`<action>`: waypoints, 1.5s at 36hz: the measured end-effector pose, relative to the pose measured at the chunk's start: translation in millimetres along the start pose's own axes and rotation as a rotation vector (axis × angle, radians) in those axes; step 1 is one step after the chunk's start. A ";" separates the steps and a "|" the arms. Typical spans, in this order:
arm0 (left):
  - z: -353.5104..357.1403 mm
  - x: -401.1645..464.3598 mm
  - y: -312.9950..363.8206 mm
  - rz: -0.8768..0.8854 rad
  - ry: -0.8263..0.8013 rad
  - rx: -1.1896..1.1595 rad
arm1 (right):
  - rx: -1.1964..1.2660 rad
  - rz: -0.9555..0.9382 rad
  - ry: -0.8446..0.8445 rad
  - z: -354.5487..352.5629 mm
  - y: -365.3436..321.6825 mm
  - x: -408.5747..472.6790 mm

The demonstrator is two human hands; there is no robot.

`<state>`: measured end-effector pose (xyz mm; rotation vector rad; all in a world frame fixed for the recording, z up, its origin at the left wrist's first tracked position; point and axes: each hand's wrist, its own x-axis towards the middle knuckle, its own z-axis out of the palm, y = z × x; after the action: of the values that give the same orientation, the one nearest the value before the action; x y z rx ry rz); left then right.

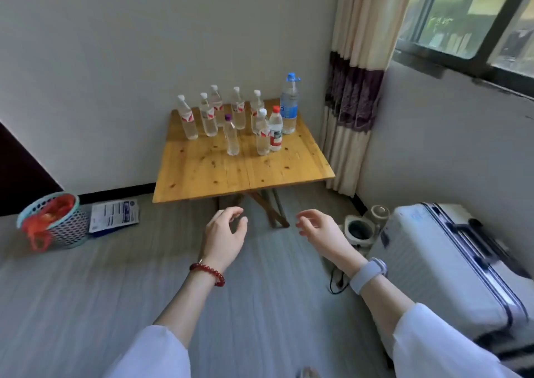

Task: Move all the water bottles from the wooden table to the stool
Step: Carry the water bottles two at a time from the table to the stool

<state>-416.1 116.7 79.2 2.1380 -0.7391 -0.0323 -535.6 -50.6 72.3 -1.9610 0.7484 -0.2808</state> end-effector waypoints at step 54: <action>224.8 755.7 -147.5 -0.038 -0.393 -0.197 | -0.137 -0.164 0.418 -7.6 -138.7 710.4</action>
<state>218.7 -367.4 0.9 1.9757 -0.8786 -0.5364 70.5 -444.1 113.8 -2.1241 0.8905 -0.7737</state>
